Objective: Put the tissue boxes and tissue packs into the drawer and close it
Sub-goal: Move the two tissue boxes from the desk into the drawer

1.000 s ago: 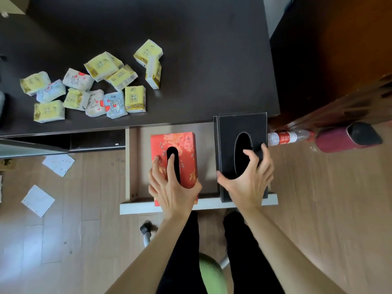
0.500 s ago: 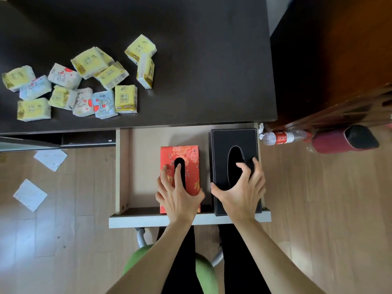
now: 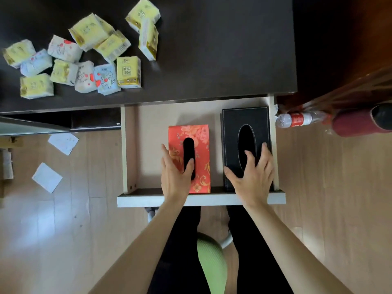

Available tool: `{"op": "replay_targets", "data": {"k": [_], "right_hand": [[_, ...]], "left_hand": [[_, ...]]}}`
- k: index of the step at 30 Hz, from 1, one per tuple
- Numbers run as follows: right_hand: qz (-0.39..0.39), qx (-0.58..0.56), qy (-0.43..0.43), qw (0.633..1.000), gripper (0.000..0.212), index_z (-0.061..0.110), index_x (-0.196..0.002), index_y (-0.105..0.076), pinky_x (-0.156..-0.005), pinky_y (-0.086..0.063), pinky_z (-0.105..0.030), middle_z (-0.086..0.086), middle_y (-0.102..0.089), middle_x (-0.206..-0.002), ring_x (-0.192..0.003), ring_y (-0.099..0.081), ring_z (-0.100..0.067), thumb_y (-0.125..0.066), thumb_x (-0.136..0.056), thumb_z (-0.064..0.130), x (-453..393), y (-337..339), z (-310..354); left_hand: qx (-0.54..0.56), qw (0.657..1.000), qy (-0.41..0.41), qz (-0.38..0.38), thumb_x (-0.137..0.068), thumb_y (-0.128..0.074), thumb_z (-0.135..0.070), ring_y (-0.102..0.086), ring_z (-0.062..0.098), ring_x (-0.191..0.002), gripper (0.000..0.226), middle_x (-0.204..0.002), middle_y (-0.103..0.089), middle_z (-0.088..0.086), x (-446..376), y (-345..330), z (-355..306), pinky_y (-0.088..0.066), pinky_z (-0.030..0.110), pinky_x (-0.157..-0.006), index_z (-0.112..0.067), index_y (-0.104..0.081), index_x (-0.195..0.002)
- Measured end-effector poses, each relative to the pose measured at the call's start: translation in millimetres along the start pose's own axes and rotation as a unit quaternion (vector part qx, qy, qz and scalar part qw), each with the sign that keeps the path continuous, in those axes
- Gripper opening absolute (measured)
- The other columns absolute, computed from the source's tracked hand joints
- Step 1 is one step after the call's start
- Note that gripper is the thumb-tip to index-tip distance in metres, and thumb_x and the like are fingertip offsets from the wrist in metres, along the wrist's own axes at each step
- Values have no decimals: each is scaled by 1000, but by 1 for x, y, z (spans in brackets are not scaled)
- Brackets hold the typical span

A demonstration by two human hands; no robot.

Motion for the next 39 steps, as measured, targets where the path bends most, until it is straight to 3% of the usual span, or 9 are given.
{"op": "replay_targets", "data": {"k": [4, 7, 17, 22, 26, 28, 31, 34, 39], "right_hand": [[29, 72, 86, 993, 46, 10, -113, -75, -114, -34, -53, -17, -29, -166, -148, -31, -40, -67, -92, 50, 13, 11, -15], [34, 82, 109, 990, 35, 10, -107, -78, -109, -36, -53, -17, -39, -161, -146, -34, -41, -66, -95, 42, 16, 20, -24], [93, 75, 121, 985, 38, 14, -130, -69, -116, -29, -47, -16, -28, -167, -151, -27, -38, -52, -105, 36, 18, 31, -26], [94, 72, 133, 984, 36, 11, -127, -69, -114, -32, -52, -19, -31, -164, -148, -31, -41, -57, -101, 33, 18, 30, -27], [81, 22, 125, 989, 31, 8, -122, -70, -116, -34, -50, -20, -42, -157, -145, -35, -37, -62, -98, 26, 11, 32, -19], [66, -25, 130, 989, 29, 9, -123, -69, -117, -35, -49, -14, -50, -150, -144, -37, -33, -63, -97, 22, -1, 38, -4], [50, -124, 144, 981, 27, 12, -123, -67, -110, -42, -42, -5, -60, -137, -135, -44, -24, -59, -99, 20, -23, 51, 36], [59, -208, 167, 962, 25, 20, -123, -64, -94, -44, -29, 6, -64, -124, -120, -52, -12, -50, -103, 28, -45, 63, 95], [62, -269, 175, 945, 28, 20, -127, -63, -91, -49, -32, 8, -67, -121, -110, -61, -8, -52, -101, 24, -86, 63, 210]], "left_hand": [[-2, 1000, 8, 24, -96, -58, -23, -53, 28, -126, 82, -149, -44, -1, -8, 3, -8, -47, 52, -100, -30, -6, -158], [-2, 1000, 19, 16, -96, -57, -14, -51, 29, -129, 81, -149, -45, 0, -7, 3, -11, -44, 50, -102, -27, -8, -159], [-25, 1000, -2, 16, -93, -67, -28, -57, 24, -122, 85, -141, -54, -6, 7, -20, -33, -49, 46, -97, -28, -13, -159], [-1, 1000, -3, 28, -92, -69, -31, -57, 18, -115, 87, -133, -56, -9, 9, -17, -30, -49, 34, -87, -30, -14, -159], [22, 999, 8, 44, -91, -69, -34, -55, 14, -113, 85, -130, -57, -11, 7, -15, -26, -51, 36, -91, -34, -16, -158], [76, 994, 19, 76, -92, -64, -32, -62, 11, -106, 70, -122, -63, -14, 5, -10, -25, -56, 35, -88, -40, -30, -152], [67, 995, 10, 77, -93, -54, -35, -66, -4, -85, 42, -104, -67, -22, -4, 22, -27, -52, 23, -65, -43, -54, -134], [61, 998, 3, 9, -95, -51, -34, -62, -7, -86, 39, -110, -68, -16, -22, 82, -27, -50, 24, -72, -33, -58, -133], [58, 993, -86, -62, -94, -53, -30, -66, 3, -92, 31, -105, -70, -16, -87, 187, -45, -51, 24, -77, -32, -65, -122]]}}
Point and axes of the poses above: each hand's wrist, its own x-axis away from the middle knuckle, its own y-axis out of the back of the hand, z = x × y, the point moved 5 cm from there along -x, towards the middle knuckle
